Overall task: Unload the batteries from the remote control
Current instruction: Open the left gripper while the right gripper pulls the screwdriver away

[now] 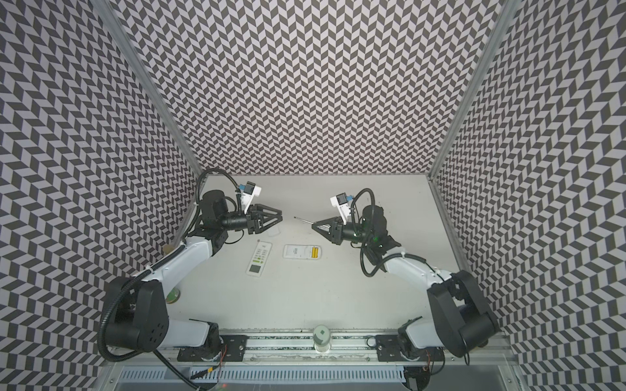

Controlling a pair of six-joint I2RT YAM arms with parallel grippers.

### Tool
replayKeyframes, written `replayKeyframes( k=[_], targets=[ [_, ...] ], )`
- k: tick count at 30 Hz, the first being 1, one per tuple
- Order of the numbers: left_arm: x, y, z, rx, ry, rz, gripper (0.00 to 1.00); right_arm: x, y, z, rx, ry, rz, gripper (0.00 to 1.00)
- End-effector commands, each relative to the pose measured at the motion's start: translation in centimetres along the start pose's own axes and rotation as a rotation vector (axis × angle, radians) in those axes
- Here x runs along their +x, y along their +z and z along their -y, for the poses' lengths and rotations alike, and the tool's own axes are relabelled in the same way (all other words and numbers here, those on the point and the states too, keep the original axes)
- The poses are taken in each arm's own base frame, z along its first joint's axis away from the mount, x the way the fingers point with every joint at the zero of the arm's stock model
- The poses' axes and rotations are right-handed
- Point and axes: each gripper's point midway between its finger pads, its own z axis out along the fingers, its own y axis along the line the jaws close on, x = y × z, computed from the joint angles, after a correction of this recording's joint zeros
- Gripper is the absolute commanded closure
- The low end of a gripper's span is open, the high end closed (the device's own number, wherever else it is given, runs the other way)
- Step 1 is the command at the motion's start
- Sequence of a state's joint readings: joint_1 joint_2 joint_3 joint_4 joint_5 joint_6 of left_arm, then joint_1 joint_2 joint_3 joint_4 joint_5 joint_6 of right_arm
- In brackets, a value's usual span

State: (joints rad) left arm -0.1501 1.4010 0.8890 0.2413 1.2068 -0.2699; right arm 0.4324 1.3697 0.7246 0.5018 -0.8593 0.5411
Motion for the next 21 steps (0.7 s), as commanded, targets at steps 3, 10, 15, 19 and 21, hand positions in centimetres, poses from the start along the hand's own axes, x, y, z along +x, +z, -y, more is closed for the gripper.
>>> replayKeyframes(
  k=[3,10,15,19,21],
  targets=[
    [1.9,-0.1,-2.3,-0.107,0.088,-0.068,0.36,1.4,-2.4,2.2,0.161,0.004,-0.025,0.87],
    [4.9,1.8,-4.7,-0.228,0.29,-0.28,0.24,3.1,-4.9,3.3,0.315,0.017,-0.078,0.92],
    [7.7,3.4,-5.6,-0.241,0.408,-0.457,0.15,3.9,-6.6,4.2,0.434,-0.012,-0.097,0.94],
    [10.4,4.5,-5.7,-0.189,0.497,-0.583,0.11,4.1,-7.8,4.5,0.505,-0.067,-0.102,0.95],
    [11.6,5.2,-6.2,-0.18,0.523,-0.646,0.1,4.1,-8.3,4.7,0.54,-0.084,-0.095,0.97]
  ],
)
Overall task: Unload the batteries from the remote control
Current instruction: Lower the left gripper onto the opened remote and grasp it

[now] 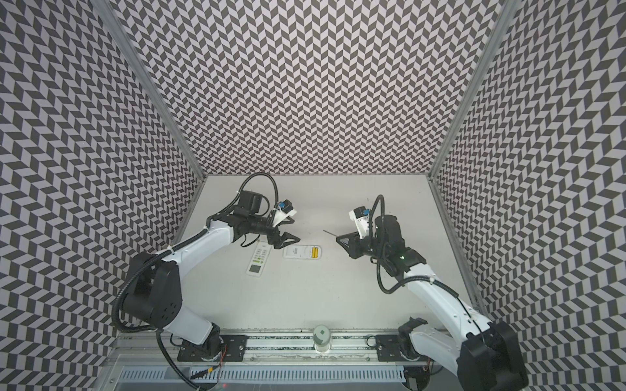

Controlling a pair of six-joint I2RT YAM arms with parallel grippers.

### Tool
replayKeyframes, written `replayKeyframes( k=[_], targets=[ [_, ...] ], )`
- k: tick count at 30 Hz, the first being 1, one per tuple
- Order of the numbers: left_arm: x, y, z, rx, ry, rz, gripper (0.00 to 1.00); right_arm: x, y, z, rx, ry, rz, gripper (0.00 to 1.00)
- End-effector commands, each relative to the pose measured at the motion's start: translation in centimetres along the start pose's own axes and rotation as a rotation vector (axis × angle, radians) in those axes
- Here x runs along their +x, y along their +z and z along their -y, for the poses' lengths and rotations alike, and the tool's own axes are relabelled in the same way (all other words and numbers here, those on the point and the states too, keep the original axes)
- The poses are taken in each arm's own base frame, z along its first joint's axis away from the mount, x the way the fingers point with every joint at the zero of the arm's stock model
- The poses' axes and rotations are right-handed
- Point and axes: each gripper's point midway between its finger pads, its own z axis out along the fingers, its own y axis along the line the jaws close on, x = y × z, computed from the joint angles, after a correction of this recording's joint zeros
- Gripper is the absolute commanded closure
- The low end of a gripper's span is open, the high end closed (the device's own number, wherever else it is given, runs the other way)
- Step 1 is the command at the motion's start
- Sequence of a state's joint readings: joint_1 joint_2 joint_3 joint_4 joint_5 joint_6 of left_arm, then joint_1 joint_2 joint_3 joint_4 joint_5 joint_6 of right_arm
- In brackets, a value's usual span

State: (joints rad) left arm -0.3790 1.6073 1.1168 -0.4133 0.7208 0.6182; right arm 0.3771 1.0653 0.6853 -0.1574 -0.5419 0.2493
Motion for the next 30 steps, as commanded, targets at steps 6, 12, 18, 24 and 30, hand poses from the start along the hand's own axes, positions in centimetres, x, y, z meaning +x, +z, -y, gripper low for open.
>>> replayKeyframes(
  k=[6,12,18,24,30],
  targets=[
    [3.4,3.8,0.5,0.046,0.23,-0.249,0.05,-0.2,-1.8,1.3,0.117,-0.109,0.074,0.98],
    [5.0,5.8,1.2,0.101,0.311,-0.321,0.01,-0.2,-2.5,1.3,0.134,-0.123,0.109,0.98],
    [6.7,7.0,0.2,0.071,0.306,-0.391,0.07,-0.4,-2.5,1.3,0.133,-0.135,0.112,0.98],
    [7.8,7.9,0.4,0.078,0.292,-0.417,0.12,-0.4,-2.3,1.3,0.129,-0.144,0.112,0.98],
    [8.4,9.5,1.4,0.125,0.249,-0.43,0.15,-0.4,-1.7,1.1,0.108,-0.147,0.089,0.98]
  ],
)
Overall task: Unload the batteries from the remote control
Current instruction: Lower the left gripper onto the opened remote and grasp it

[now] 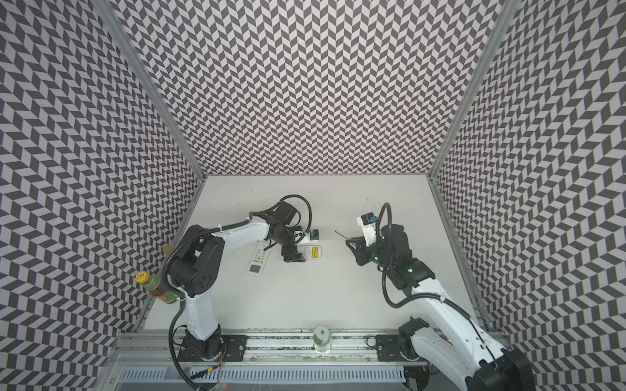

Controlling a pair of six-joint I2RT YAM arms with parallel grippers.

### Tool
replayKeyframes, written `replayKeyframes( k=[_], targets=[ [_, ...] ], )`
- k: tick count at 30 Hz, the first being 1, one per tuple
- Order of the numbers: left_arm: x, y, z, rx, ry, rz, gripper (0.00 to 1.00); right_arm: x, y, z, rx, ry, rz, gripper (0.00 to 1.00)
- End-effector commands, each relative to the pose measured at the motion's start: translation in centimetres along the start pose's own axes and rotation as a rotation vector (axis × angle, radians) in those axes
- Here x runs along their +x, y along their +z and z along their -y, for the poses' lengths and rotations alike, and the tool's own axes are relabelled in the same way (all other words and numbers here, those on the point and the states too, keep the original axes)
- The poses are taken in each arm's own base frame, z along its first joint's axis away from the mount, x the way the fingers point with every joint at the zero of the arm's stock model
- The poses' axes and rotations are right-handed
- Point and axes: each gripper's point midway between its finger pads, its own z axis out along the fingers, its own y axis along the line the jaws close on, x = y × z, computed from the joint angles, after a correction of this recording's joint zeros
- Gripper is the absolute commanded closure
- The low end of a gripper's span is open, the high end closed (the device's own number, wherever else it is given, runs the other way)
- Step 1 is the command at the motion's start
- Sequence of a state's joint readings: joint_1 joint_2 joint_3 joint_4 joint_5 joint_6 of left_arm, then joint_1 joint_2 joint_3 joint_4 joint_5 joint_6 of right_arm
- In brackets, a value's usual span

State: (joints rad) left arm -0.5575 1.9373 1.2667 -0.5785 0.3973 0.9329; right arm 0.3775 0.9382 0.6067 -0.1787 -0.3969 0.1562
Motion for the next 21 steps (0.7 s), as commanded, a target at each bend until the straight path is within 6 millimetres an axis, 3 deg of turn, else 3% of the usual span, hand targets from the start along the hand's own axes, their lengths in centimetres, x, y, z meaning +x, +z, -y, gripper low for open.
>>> replayKeyframes(
  k=[1,12,17,21],
  targets=[
    [-0.5,0.7,0.3,0.031,-0.012,0.01,0.16,-1.1,0.2,-0.7,-0.034,-0.039,0.027,0.98],
    [-0.3,2.5,2.0,0.084,-0.04,-0.015,0.33,-1.4,-0.3,-1.0,-0.026,-0.066,0.063,0.98],
    [-0.8,2.6,2.6,0.088,-0.04,-0.013,0.45,-1.3,-0.3,-1.0,-0.026,-0.079,0.058,0.98],
    [-0.7,1.4,2.9,0.074,-0.073,-0.024,0.52,-1.8,-0.6,-1.4,-0.03,-0.107,0.054,1.0]
  ],
)
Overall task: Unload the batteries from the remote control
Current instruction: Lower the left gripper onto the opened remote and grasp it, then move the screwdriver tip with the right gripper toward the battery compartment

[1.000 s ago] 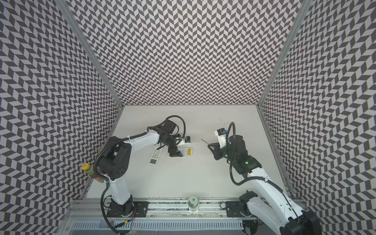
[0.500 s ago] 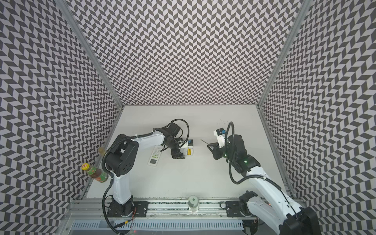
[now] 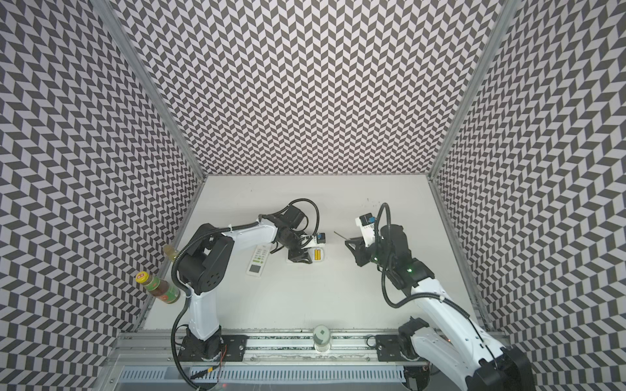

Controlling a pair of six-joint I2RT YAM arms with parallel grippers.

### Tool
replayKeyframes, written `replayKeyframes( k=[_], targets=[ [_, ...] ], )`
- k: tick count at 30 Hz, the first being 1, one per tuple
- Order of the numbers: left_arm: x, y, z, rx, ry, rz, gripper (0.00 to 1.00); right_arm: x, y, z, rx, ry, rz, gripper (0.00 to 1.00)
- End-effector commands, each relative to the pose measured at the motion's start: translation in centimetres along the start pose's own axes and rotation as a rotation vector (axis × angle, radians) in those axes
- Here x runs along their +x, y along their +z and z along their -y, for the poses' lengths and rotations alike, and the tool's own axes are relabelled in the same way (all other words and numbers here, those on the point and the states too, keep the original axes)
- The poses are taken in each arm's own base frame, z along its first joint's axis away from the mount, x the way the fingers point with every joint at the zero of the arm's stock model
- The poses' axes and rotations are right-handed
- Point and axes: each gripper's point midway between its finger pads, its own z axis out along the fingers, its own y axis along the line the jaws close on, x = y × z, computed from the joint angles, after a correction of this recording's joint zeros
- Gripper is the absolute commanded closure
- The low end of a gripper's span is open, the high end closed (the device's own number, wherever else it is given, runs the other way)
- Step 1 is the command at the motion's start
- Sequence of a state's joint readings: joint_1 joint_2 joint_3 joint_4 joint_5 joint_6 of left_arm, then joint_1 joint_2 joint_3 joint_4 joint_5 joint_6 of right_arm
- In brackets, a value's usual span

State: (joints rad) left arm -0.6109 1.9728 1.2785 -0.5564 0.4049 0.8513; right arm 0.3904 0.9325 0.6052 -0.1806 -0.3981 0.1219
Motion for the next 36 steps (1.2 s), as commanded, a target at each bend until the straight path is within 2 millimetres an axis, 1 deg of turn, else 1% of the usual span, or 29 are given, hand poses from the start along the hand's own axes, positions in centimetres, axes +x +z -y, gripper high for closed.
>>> replayKeyframes(
  k=[1,5,8,10,13,17,19,21,26,30,32,36],
  targets=[
    [0.5,-0.9,1.8,0.029,-0.038,-0.017,0.53,-2.1,-0.7,-1.1,-0.014,-0.082,0.053,1.0],
    [0.4,-2.4,3.1,0.009,-0.046,0.017,0.54,-2.2,-1.1,-2.0,0.001,-0.2,0.065,1.0],
    [0.8,-3.1,3.5,-0.023,-0.063,0.018,0.54,-2.3,-1.6,-2.6,0.009,-0.326,0.075,1.0],
    [1.1,-3.5,3.5,-0.049,-0.066,0.017,0.58,-2.0,-1.9,-3.0,-0.005,-0.417,0.079,1.0],
    [1.4,-3.9,3.9,-0.063,-0.058,0.019,0.59,-0.5,-2.3,-4.4,-0.086,-0.585,0.054,1.0],
    [1.6,-3.8,4.2,-0.066,-0.053,0.028,0.61,1.0,-2.4,-5.3,-0.148,-0.715,0.015,1.0],
    [1.6,-3.6,4.5,-0.068,-0.045,0.027,0.62,2.3,-2.1,-6.0,-0.201,-0.776,-0.026,1.0],
    [1.7,-3.5,4.8,-0.053,-0.045,0.024,0.63,3.8,-1.5,-6.1,-0.243,-0.806,-0.087,1.0],
    [2.0,-3.1,4.8,-0.056,-0.025,0.013,0.68,7.4,0.4,-6.4,-0.304,-0.879,-0.22,1.0],
    [2.2,-3.1,5.0,-0.058,0.001,-0.01,0.67,8.4,1.6,-7.3,-0.363,-0.891,-0.271,1.0],
    [2.2,-3.0,5.0,-0.066,0.016,-0.018,0.67,8.5,2.2,-7.5,-0.373,-0.893,-0.267,1.0],
    [2.1,-2.7,5.5,-0.059,0.045,-0.037,0.66,8.6,3.4,-8.1,-0.389,-0.871,-0.273,1.0]
  ],
)
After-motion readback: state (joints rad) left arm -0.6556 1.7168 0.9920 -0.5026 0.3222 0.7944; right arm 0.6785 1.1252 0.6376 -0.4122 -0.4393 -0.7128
